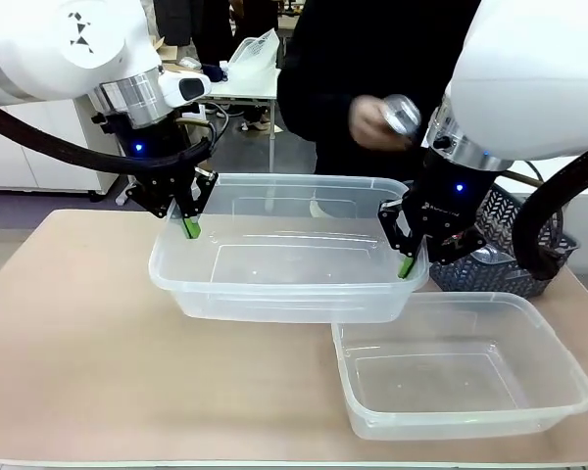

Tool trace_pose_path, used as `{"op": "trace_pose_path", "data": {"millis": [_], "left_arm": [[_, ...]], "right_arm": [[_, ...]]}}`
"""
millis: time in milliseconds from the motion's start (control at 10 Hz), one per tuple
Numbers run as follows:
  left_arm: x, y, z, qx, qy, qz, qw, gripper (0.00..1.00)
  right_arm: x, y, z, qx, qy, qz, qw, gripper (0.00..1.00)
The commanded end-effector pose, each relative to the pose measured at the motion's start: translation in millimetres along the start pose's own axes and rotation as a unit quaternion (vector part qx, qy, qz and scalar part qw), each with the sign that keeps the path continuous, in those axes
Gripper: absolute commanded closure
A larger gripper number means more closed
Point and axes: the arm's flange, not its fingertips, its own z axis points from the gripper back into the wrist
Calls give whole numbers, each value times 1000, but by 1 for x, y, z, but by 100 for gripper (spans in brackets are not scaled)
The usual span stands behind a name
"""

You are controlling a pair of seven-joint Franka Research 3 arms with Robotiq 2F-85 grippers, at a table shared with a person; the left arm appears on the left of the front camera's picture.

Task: Sort the waste into each basket.
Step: Offer the picked Organizing box to the human.

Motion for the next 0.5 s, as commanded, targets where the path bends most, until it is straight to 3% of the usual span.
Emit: {"op": "trace_pose_path", "data": {"millis": [0,400], "left_arm": [[1,0,3,1,-3,-1,1000,97],[1,0,3,1,-3,-1,1000,97]], "right_arm": [[5,-4,2,6,-2,-11,1000,95],[5,-4,2,6,-2,-11,1000,95]]}}
